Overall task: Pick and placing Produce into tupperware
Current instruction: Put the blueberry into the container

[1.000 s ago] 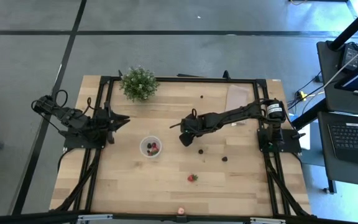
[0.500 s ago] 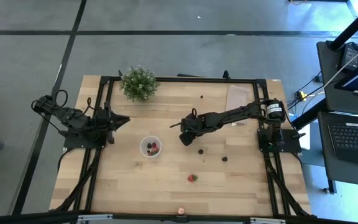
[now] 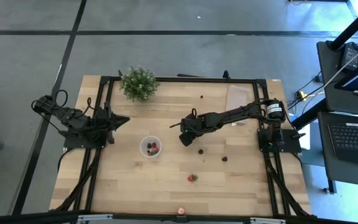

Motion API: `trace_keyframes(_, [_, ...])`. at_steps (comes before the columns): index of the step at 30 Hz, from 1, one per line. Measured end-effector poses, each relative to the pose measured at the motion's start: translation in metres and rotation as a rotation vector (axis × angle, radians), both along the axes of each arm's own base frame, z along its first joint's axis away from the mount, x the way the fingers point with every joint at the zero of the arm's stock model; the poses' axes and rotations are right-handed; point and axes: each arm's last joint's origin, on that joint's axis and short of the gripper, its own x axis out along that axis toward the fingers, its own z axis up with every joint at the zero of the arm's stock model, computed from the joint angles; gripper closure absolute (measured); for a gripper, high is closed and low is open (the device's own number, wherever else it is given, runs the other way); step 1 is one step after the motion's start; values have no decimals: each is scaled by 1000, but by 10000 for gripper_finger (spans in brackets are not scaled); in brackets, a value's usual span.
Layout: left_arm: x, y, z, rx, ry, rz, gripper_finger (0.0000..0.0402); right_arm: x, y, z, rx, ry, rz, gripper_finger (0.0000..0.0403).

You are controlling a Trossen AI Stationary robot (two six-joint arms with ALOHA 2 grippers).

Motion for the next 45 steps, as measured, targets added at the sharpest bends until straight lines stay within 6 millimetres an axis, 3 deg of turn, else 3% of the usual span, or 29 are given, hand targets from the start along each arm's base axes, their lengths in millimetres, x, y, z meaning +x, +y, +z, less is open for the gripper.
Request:
trace_keyframes(13, [0,0,-1,4,8,0,376,9,2,8,41,-34,39,282])
trace_keyframes(18, [0,0,-2,8,16,0,363,29,2,37,25,-133,140,282])
trace_keyframes(23, [0,0,-2,11,20,3,352,53,4,82,-11,-278,289,283])
trace_keyframes(29, [0,0,-2,11,20,4,339,74,18,136,-118,-465,464,283])
trace_keyframes(32, [0,0,-2,11,20,4,333,83,27,148,-156,-525,524,283])
trace_keyframes(37, [0,0,-3,17,32,5,323,100,42,139,-196,-557,613,283])
trace_keyframes(45, [-1,1,-5,27,49,11,309,134,49,94,-81,-561,723,283])
